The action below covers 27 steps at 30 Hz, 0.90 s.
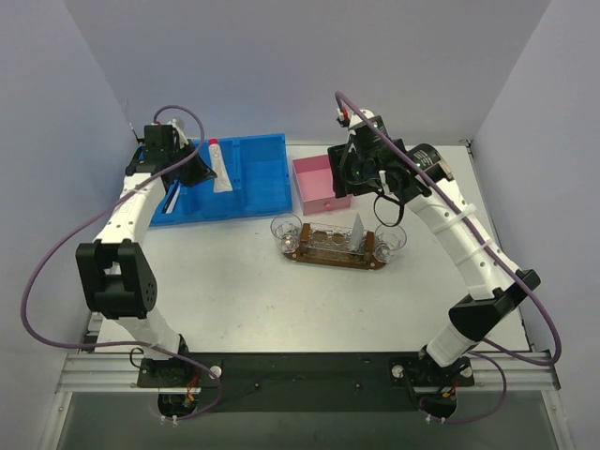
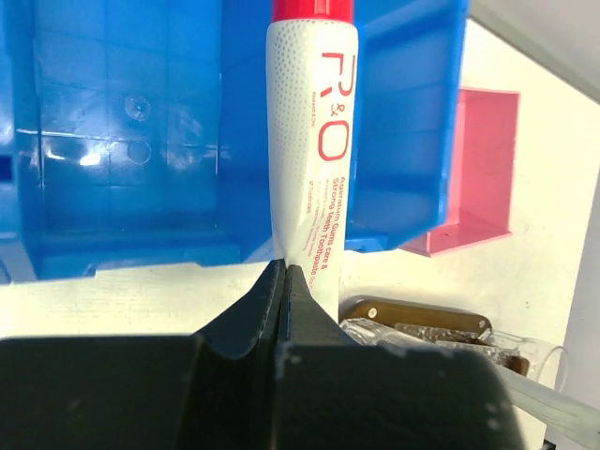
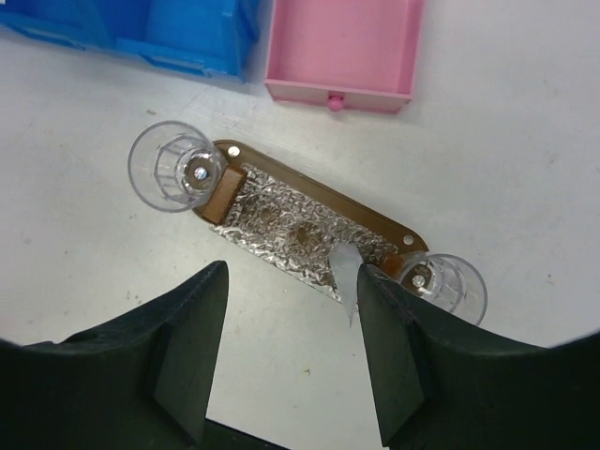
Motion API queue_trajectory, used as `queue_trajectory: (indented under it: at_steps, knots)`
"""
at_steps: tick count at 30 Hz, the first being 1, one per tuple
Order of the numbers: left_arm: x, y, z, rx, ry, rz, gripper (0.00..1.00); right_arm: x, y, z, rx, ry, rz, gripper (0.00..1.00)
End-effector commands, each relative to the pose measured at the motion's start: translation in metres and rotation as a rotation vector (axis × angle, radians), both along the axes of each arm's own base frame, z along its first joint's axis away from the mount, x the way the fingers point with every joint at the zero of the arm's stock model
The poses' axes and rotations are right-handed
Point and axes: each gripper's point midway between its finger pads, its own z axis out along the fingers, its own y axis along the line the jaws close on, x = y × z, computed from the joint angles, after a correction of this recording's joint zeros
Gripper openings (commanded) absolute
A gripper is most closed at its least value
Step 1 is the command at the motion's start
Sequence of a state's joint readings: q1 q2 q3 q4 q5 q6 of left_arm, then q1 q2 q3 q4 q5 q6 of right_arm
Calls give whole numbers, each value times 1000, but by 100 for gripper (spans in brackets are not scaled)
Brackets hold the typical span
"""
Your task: Prepare toiletry sets of a toothbrush and toothpaste on the tray
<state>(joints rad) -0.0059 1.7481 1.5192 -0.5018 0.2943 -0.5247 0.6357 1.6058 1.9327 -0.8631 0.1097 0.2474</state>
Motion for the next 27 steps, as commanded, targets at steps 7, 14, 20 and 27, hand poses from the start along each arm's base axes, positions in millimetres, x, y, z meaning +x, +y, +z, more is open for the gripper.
queue_trajectory:
  at_steps: [7,14,20,27]
  knots:
    - [-91,-6,67,-63,-64,39,0,-42,81,9,237,148,358,54]
    - [-150,-15,66,-251,-91,145,0,-64,132,-20,283,269,423,52]
    - [-179,-23,78,-424,-171,211,0,-77,177,-32,418,374,453,51]
    - [-189,-38,97,-532,-177,173,0,-85,210,-35,524,490,518,48]
